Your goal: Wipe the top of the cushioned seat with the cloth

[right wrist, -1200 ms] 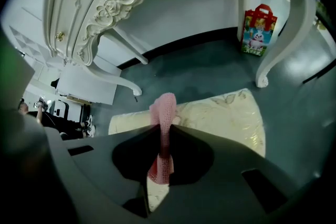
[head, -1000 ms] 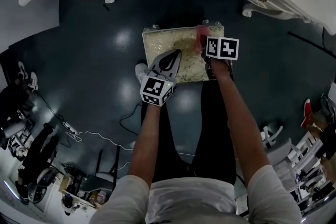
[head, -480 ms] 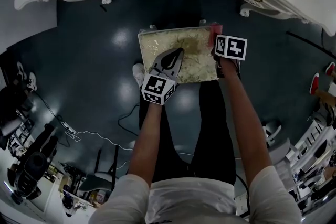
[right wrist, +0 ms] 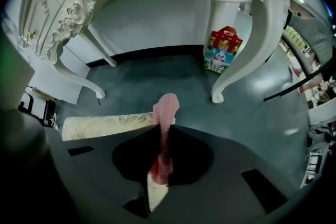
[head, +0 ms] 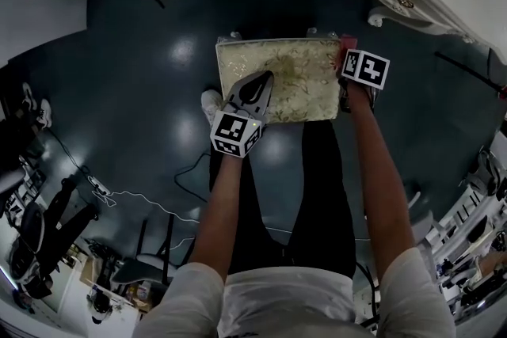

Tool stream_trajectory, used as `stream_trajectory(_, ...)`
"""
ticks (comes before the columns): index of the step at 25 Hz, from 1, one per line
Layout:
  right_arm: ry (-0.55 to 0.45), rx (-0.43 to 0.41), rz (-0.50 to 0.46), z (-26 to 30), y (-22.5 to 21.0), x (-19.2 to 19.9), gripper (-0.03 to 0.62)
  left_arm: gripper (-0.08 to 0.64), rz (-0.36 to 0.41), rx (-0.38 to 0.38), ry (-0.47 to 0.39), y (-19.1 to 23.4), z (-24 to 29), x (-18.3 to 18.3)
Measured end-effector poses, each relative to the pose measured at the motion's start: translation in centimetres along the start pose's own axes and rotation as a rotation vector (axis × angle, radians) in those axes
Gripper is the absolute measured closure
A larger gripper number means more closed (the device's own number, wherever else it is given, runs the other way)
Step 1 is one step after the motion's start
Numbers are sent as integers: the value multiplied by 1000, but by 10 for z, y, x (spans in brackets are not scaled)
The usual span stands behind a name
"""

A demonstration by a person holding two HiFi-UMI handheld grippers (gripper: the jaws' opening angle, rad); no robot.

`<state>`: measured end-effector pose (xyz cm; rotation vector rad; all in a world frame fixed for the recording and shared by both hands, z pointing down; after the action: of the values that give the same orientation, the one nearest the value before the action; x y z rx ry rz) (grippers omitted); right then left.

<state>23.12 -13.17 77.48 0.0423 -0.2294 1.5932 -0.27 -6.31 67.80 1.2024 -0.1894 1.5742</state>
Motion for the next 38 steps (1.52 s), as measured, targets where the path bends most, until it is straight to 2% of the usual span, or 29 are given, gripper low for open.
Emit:
stream_trajectory(3,-58,-36,-10,-17,27,-5,560,548,-21,-38,-21,13,-16,-2)
stream_trajectory(7,-97,-200,-9,-36,111,3,560,548,-42,-89,-47,35,-45,-8)
stream_trajectory(10,-75,-338,-8,-34,181,19,560,548,-42,-121,-51,55,-62,-7)
stream_trajectory(13,-12,-448,-28,-18,244,44,560,548,-48,-166,-51,79,-82,-1)
stream_trajectory(16,33,-476,-82,-11,304,71,560,548,-61,-208,-60,107,-120,0)
stream_trajectory(19,70,-480,-111,-1,340,91,560,548,-70,-239,-61,127,-149,2)
stream_trajectory(22,89,-460,-139,10,353,103,560,548,-81,-256,-64,138,-163,6)
stream_trajectory(26,92,-380,-176,24,338,104,560,548,-94,-264,-71,137,-165,11)
stream_trajectory(31,67,-385,-159,18,324,95,560,548,-115,-253,-60,126,-155,23)
stream_trajectory(38,49,-396,-130,9,300,86,560,548,-110,-181,-38,98,-126,23)
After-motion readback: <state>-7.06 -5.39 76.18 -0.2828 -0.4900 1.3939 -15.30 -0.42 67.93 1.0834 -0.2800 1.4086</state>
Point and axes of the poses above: the fingertips, and each gripper's own axes: z forward along the fingers, y to its left, x out of its underside, the point moved 2 cm from there along -z, backward along the fingers
